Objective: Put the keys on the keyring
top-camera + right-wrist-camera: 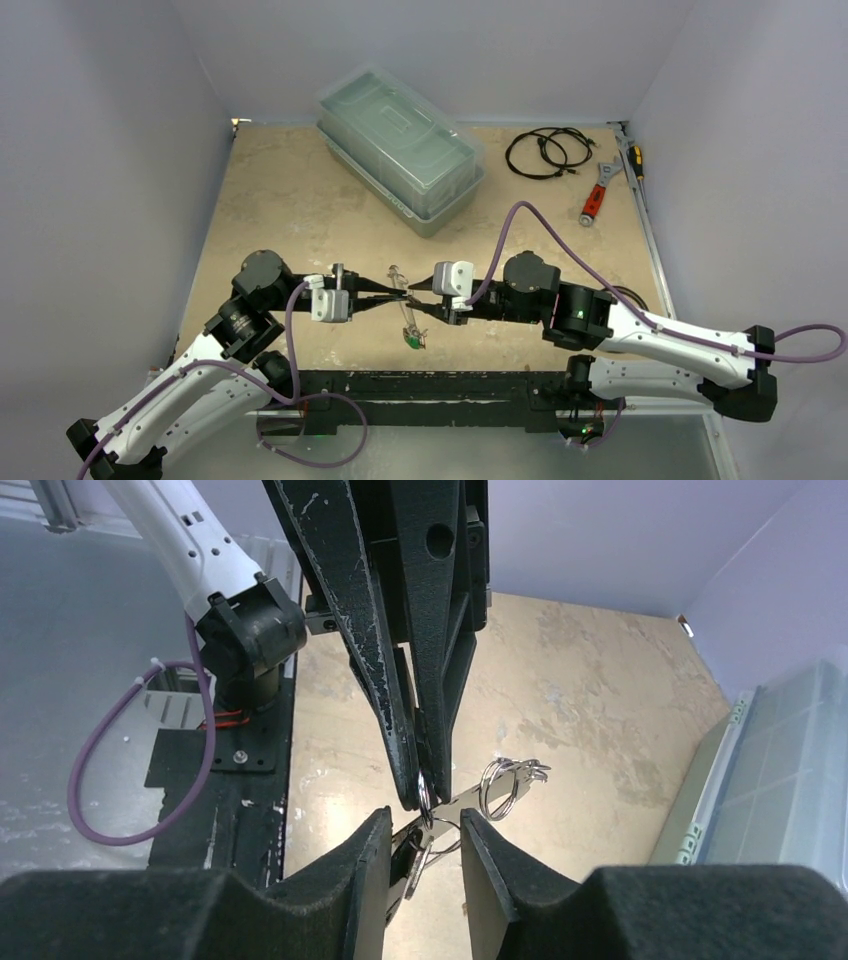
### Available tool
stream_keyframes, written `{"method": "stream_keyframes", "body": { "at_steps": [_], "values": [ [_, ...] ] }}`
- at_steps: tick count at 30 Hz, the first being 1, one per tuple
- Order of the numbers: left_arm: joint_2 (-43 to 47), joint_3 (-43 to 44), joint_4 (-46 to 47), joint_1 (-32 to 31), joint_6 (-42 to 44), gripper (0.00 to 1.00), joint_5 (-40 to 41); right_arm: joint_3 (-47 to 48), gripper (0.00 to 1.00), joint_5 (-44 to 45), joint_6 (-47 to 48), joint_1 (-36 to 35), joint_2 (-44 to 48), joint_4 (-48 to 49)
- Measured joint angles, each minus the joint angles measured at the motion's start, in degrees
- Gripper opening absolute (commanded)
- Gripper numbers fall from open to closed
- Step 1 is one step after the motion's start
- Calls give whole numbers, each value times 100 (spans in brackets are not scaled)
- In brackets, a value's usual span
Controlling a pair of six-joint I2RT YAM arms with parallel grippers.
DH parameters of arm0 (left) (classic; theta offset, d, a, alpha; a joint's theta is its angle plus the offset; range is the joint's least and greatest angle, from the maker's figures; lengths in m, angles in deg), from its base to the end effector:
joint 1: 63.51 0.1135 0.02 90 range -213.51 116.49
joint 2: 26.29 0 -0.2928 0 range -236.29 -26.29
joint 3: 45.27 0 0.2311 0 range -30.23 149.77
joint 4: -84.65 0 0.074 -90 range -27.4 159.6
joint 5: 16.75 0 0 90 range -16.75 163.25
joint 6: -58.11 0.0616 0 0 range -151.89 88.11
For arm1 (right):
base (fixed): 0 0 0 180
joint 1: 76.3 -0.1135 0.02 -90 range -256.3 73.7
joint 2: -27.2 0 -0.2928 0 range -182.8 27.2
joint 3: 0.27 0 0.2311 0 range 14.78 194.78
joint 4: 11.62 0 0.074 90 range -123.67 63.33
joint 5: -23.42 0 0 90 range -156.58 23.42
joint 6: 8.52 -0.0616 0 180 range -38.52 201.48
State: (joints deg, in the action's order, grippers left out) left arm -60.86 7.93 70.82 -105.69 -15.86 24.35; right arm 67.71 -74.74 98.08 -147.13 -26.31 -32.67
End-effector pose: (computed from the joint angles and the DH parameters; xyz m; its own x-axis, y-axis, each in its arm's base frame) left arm 0.0518 -0.1096 0.3630 0.3351 -0.0587 -0.9403 0.9419 -0.0009 0.3358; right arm 0.0586 0.1953 0.3912 0.2443 -0.1585 -0.9567 -0.9511 0.1529 -0.2682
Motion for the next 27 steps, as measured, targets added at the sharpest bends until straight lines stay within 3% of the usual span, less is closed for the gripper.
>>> {"method": "stream_keyframes", "body": {
  "at_steps": [6, 12, 23, 27],
  "values": [
    [-9, 0, 0, 0, -2, 0, -20, 0, 16, 44, 57, 0, -48, 17],
    [-17, 0, 35, 4, 0, 0, 31, 0, 11, 92, 63, -4, -31, 4],
    [-17, 0, 85, 2, 0, 0, 28, 0, 16, 162, 61, -4, 72, -26],
    [-17, 0, 85, 2, 0, 0, 26, 0, 24, 162, 61, -4, 125, -33]
  ]
}}
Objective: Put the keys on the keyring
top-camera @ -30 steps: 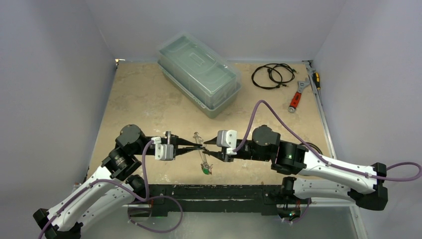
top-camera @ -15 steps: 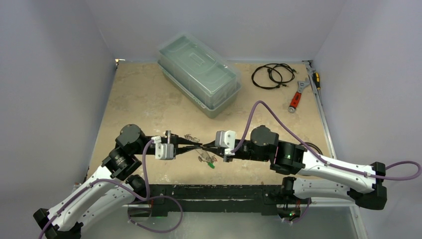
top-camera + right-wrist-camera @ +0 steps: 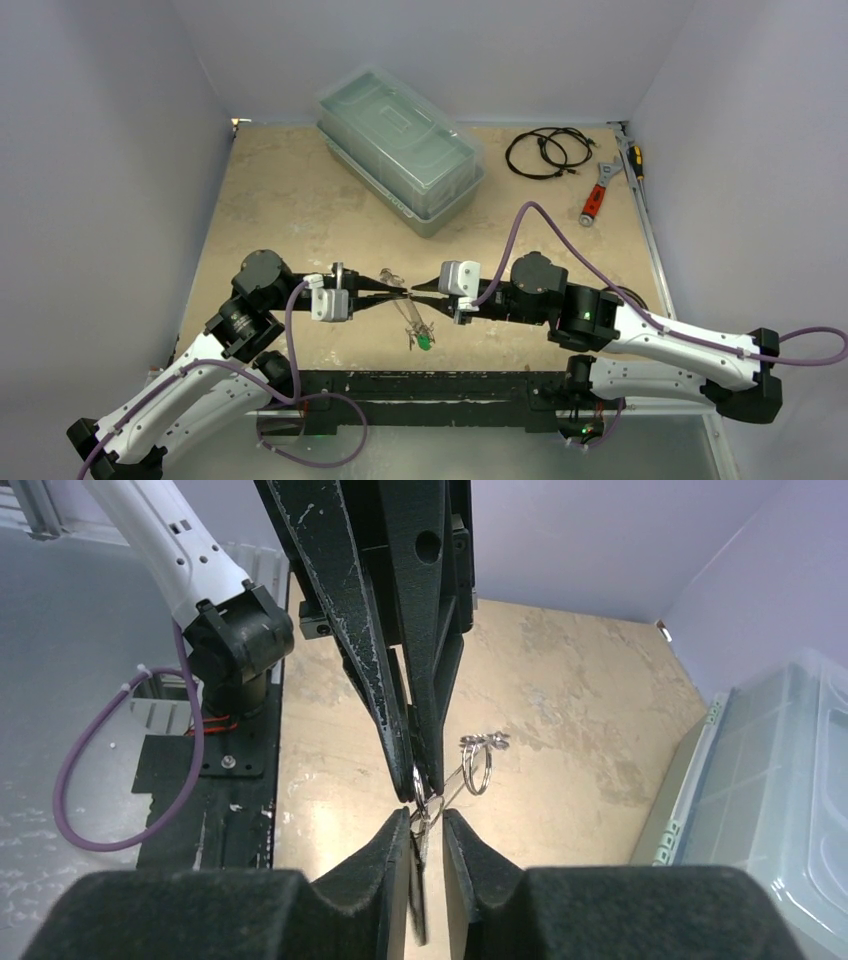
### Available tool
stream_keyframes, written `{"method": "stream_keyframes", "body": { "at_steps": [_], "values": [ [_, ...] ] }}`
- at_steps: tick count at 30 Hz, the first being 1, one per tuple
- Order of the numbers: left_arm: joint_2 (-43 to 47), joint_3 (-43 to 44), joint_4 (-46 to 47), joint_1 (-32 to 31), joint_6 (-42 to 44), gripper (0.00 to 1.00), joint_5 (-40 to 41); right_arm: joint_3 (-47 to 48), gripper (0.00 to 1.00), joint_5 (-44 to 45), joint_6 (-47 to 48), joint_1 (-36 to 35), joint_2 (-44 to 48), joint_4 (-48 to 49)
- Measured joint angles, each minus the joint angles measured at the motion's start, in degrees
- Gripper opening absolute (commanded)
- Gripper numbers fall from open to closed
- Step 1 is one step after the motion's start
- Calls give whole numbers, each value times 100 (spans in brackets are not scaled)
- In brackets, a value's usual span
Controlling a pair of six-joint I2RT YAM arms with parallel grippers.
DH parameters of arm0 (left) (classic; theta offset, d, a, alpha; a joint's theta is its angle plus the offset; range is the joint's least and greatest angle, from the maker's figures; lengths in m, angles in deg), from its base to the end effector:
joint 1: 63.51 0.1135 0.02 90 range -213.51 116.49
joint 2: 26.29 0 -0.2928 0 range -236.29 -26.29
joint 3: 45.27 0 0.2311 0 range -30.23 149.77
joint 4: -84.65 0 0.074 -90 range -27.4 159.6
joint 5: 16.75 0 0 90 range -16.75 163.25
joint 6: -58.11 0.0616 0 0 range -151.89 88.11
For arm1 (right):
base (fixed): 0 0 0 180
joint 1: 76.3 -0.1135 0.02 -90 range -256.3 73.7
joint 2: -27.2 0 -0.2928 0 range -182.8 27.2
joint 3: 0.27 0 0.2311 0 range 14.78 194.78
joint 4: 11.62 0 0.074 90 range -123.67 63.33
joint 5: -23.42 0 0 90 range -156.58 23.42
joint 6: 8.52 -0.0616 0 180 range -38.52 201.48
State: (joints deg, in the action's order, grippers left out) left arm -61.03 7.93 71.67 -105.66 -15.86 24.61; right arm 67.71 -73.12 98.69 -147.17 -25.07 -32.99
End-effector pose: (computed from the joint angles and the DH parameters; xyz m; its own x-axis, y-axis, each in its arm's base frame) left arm 0.0526 -0.1100 0.3645 0.3435 -0.0648 -0.9369 0.9390 0.0067 0.3438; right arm 0.0582 0.1892 0.3943 0.2578 -0.1537 -0.9539 -0.9416 0.1811 -0.2837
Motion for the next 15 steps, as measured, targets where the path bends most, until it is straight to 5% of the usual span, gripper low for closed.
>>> {"method": "stream_keyframes", "body": {
  "at_steps": [7, 15],
  "values": [
    [-2, 0, 0, 0, 0, 0, 0, 0, 22, -2, -2, 2, 15, -7],
    [-2, 0, 0, 0, -2, 0, -2, 0, 6, 44, 2, 2, -92, 7]
  ]
}}
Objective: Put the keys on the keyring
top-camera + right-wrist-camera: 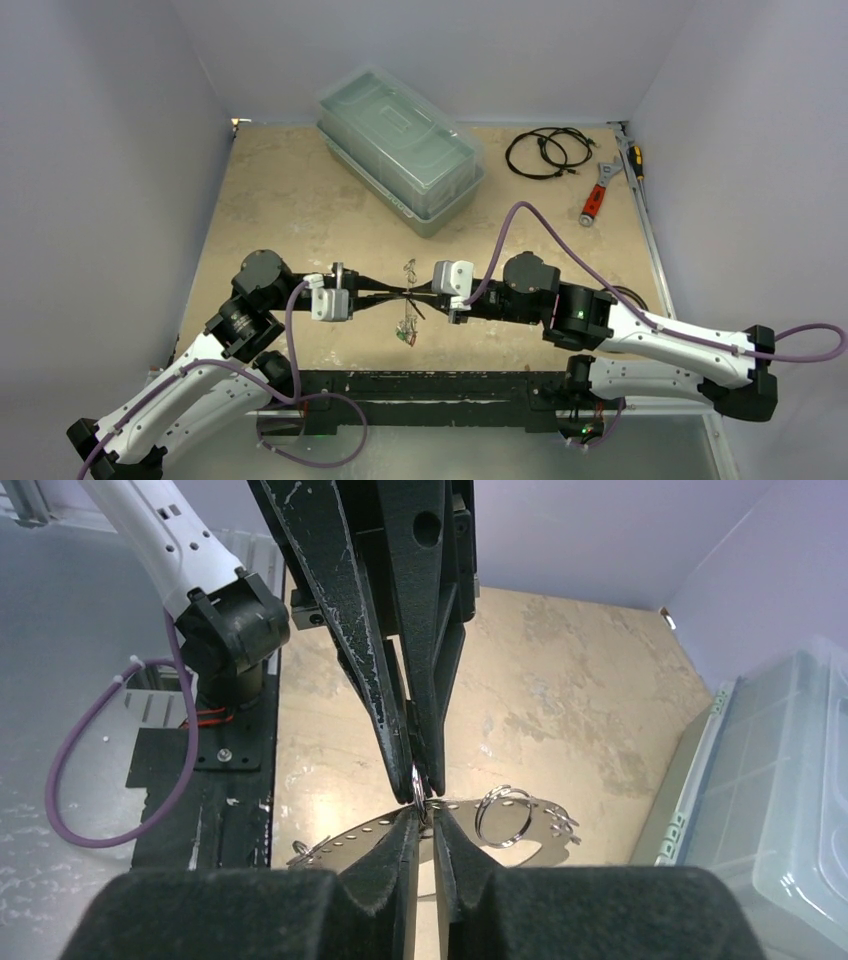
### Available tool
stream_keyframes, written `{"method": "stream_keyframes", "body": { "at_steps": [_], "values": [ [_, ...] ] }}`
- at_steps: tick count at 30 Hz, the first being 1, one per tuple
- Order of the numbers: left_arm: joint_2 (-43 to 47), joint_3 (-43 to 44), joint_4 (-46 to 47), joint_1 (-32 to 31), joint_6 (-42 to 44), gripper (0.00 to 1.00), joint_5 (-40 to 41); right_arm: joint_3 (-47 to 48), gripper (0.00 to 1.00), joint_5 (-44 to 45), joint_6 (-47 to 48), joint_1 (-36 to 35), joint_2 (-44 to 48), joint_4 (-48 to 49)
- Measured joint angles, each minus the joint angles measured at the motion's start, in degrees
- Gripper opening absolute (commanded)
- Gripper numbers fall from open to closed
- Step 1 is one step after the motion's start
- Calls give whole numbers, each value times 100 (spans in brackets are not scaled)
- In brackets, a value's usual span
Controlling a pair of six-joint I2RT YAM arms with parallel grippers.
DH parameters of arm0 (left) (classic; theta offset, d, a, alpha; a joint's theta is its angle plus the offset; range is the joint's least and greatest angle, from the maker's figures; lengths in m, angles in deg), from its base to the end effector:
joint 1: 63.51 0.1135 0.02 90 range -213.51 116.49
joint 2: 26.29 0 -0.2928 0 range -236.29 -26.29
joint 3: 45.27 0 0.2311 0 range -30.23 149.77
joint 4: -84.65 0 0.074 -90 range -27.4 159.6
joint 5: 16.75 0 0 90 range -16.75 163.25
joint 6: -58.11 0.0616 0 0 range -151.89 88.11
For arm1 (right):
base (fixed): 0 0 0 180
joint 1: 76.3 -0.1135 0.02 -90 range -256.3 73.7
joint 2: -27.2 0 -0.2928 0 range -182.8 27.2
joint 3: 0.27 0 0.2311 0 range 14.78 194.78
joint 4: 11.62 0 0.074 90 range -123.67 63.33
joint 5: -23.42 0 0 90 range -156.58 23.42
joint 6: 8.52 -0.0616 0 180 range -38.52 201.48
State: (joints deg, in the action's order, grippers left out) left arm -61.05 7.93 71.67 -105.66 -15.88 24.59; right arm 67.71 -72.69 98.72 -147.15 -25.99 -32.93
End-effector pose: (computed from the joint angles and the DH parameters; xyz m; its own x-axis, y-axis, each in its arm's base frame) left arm 0.0526 -0.1100 0.3644 0.3429 -0.0646 -0.9371 0.9392 0.0062 0.3432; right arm 0.0602 0.1933 0.3916 0.2531 -0.1695 -0.9525 -0.9413 0.1843 -0.2829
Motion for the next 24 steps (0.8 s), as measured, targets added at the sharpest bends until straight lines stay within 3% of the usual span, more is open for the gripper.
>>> {"method": "stream_keyframes", "body": {
  "at_steps": [2, 5, 11, 13, 16, 24],
  "values": [
    [0, 0, -13, 0, 2, 0, 0, 0, 0, 22, 9, -2, -72, 4],
    [-13, 0, -52, 2, 2, 0, 15, 0, 0, 42, 26, 0, -109, -9],
    [-48, 0, -105, 0, 101, 37, 118, 0, 0, 66, 24, 2, -109, -46],
    [-48, 0, -133, 0, 151, 43, 179, 0, 0, 138, 24, 2, -118, -118],
    [-57, 0, -225, 0, 225, 43, 267, 70, 0, 326, 24, 0, -247, -365],
    [-267, 0, -472, 0, 328, 32, 313, 302, 0, 710, 17, 0, -761, -872]
  ]
}}
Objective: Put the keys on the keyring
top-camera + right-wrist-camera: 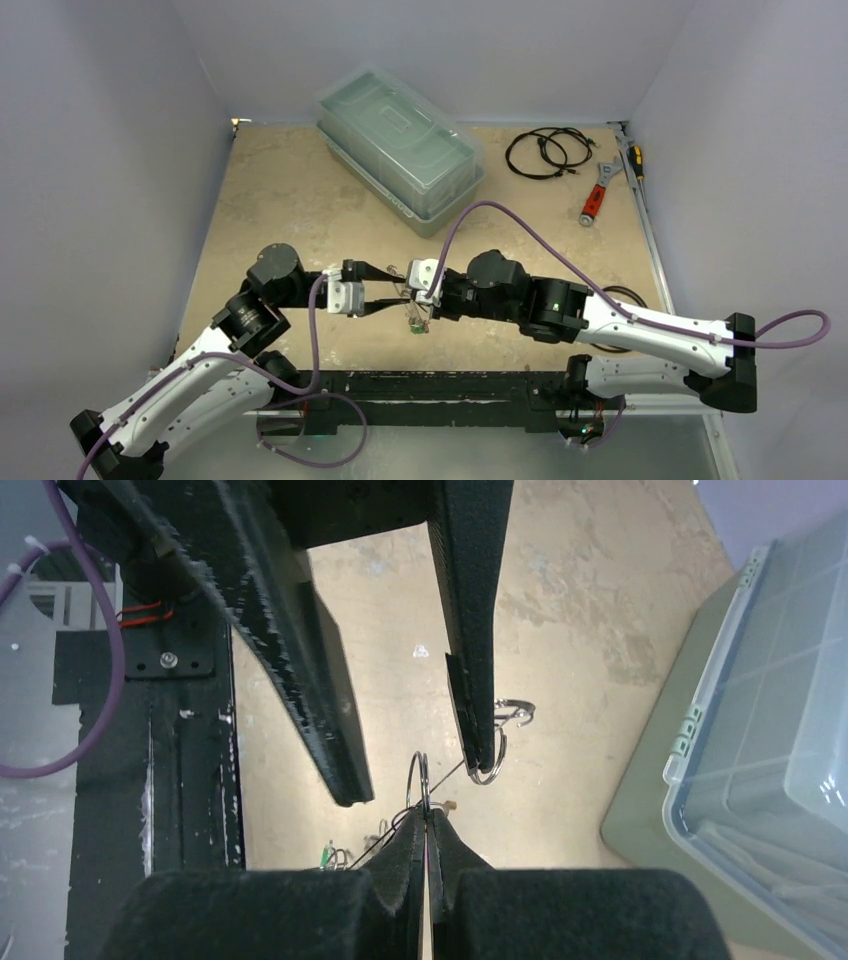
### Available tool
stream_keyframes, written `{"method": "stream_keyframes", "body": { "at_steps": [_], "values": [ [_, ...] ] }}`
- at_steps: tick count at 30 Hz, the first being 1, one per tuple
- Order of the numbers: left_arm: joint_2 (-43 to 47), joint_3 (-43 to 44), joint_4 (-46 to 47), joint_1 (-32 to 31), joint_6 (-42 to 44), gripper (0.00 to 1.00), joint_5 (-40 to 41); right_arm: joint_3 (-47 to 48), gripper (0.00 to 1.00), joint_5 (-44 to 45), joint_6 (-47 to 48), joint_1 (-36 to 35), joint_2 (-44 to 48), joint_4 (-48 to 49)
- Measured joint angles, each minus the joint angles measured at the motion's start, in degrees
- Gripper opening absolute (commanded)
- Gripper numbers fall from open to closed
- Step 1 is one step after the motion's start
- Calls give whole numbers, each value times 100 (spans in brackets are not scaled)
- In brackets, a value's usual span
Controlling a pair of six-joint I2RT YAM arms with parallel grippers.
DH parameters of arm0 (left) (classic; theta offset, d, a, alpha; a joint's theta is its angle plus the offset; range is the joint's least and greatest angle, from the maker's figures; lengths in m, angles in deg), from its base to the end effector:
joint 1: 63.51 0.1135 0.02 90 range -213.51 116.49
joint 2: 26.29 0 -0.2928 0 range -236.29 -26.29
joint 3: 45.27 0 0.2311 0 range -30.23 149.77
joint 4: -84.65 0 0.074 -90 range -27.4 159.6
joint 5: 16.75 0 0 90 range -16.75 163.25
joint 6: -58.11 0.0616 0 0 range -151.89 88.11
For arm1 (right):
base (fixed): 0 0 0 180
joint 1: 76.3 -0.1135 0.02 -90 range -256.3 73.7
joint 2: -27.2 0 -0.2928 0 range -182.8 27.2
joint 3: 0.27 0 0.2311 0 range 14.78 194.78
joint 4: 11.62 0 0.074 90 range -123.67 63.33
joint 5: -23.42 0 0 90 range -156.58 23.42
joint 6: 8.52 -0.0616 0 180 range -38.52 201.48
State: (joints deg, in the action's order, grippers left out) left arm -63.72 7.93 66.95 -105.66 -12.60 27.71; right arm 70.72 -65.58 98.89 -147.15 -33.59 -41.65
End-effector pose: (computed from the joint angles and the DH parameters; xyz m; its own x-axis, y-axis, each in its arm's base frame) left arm 0.0646 -0.1178 0.3503 0.3064 0.0347 -0.9513 0.9511 0.0308 0.3075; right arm 0.0772 0.2189 0.3640 0.1748 -0.4086 -0.8958 -0.9294 0.2319 -0.2871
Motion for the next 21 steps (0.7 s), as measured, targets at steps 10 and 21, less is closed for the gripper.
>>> {"method": "stream_keyframes", "body": {
  "at_steps": [10, 21],
  "values": [
    [-323, 0, -133, 0, 0, 31, -4, 9, 0, -39, -20, 0, 199, -160],
    [-520, 0, -105, 0, -31, 29, -103, 9, 0, -98, -20, -2, 243, -188]
  ]
}}
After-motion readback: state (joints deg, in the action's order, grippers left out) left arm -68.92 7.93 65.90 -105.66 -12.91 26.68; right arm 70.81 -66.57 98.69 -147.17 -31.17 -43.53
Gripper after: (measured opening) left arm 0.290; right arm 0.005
